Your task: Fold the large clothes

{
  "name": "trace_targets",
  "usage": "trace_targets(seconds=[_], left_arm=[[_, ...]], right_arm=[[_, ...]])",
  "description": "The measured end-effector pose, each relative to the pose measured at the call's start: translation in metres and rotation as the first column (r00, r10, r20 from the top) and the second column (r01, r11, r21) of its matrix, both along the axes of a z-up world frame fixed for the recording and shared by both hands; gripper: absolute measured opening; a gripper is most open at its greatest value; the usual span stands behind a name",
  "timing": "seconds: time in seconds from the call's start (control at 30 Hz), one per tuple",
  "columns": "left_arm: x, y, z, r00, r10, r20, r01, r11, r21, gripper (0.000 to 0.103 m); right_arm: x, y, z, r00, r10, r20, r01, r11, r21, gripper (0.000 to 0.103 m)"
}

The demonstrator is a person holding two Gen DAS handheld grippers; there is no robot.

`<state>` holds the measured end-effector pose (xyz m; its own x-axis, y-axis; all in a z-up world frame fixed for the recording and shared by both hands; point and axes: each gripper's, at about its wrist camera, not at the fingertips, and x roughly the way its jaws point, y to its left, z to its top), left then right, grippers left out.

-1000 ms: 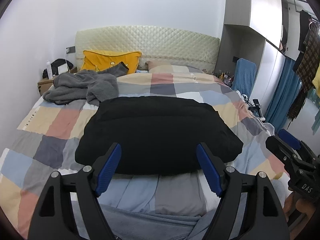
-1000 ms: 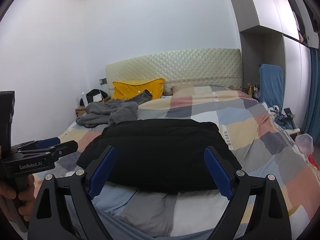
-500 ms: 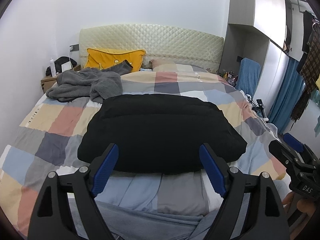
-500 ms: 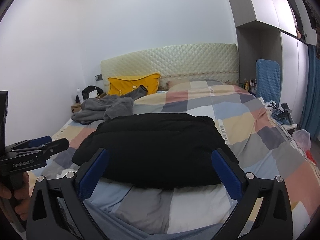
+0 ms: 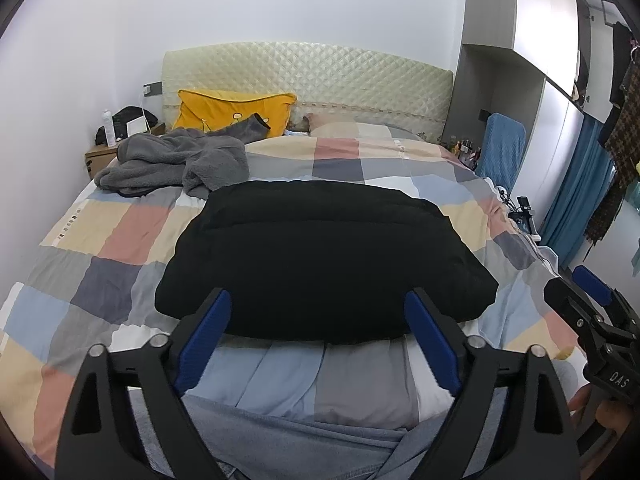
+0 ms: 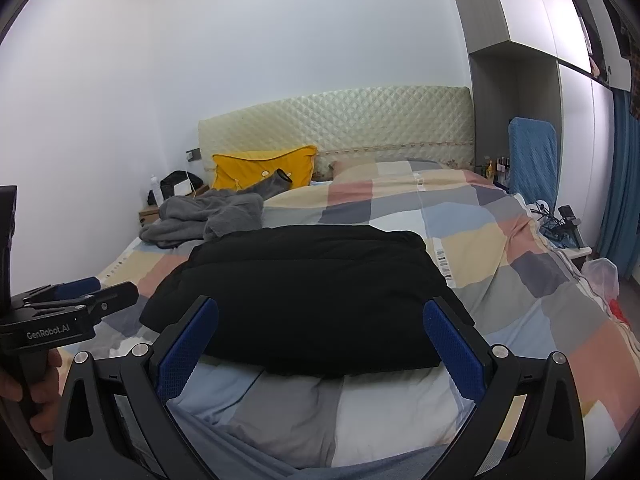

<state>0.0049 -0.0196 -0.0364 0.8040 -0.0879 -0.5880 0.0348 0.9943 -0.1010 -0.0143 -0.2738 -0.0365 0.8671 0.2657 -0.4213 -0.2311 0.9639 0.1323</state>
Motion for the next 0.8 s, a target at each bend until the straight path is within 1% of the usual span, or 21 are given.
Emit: trace_targets(seconds=[0.03, 0.1, 0.53, 0.63, 0.8], left_arm=[[-0.0003, 0.0002, 0.0, 1.0, 0.004, 0.003, -0.004, 1.0, 0.003, 0.103], [-0.0019, 0.0004, 0.0002, 1.0, 0.012, 0.018, -0.012, 1.0, 0.013, 0.103], [-0.0052, 0.0028, 0.0023, 1.0, 0.025, 0.017, -0.025, 0.999, 0.026, 0.103], [-0.0046, 0.0043, 0.0019, 1.0, 0.025, 0.01, -0.025, 1.0, 0.018, 0.103], [-0.0028, 0.0035, 0.0018, 1.0, 0.021, -0.003, -0.021, 0.999, 0.026, 0.103]], right_arm=[[0.0002, 0.0001, -0.0003, 1.0, 0.001, 0.0, -0.001, 1.0, 0.001, 0.103], [-0.0003, 0.0001, -0.0001, 1.0, 0.002, 0.003, -0.002, 1.0, -0.001, 0.103], [-0.0036, 0.0045, 0.0033, 1.0, -0.006, 0.015, 0.006, 1.0, -0.01, 0.103], [-0.0044, 0.0054, 0.004, 1.0, -0.009, 0.018, 0.009, 1.0, -0.016, 0.103], [-0.0048, 0.0051, 0.0049, 1.0, -0.011, 0.023, 0.011, 1.0, -0.012, 0.103]])
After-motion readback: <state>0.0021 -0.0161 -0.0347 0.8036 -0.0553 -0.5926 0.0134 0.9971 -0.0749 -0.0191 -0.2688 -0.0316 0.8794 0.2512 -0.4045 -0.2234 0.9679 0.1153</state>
